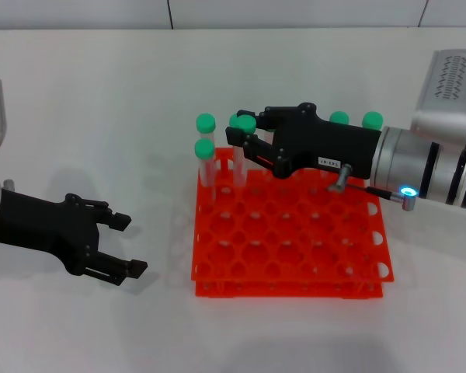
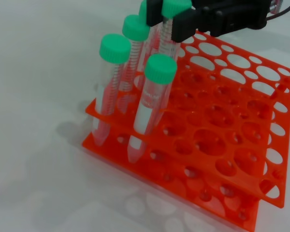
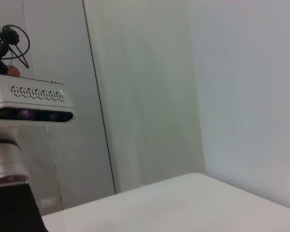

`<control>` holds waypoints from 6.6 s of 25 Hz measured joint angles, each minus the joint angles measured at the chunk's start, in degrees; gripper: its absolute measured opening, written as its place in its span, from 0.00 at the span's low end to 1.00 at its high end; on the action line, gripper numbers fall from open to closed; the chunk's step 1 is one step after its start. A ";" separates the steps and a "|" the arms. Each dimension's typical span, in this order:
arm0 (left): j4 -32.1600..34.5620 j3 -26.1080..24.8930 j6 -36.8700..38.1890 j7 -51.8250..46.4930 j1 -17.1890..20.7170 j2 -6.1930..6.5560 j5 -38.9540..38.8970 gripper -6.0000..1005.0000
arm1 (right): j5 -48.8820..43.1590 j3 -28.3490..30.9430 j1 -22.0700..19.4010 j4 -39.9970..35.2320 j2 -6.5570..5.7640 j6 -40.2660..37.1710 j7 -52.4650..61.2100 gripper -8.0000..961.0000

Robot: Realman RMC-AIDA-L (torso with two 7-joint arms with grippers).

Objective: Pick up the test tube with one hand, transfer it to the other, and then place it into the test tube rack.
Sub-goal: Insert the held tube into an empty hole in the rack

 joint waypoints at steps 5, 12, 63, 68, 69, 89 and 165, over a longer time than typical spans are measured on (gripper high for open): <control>0.00 0.00 0.00 0.00 0.04 0.03 -0.02 0.87 | 2.20 0.01 -0.26 0.37 0.00 -1.23 -1.66 0.28; 0.00 0.00 0.00 0.00 0.11 0.07 -0.02 0.87 | 2.81 -0.19 -0.35 0.44 0.00 -1.50 -2.49 0.28; -0.17 -0.01 -0.06 0.86 -0.31 -0.19 -0.15 0.87 | 4.37 -1.09 -1.27 1.94 0.01 -3.53 -6.01 0.28; -0.17 0.00 -0.04 0.88 -0.32 -0.19 -0.19 0.87 | 4.37 -1.14 -1.26 2.45 0.01 -3.53 -5.98 0.28; -0.17 0.00 -0.03 0.88 -0.35 -0.19 -0.19 0.87 | 4.37 -1.15 -1.26 2.54 0.00 -3.53 -5.98 0.28; -0.18 0.00 -0.06 0.92 -0.33 -0.25 -0.22 0.87 | 4.37 -1.18 -1.09 3.35 0.00 -3.35 -5.95 0.28; -0.17 0.00 -0.49 1.84 -0.10 -0.45 0.01 0.87 | 4.33 -3.21 0.82 3.96 0.00 -1.77 -4.28 0.28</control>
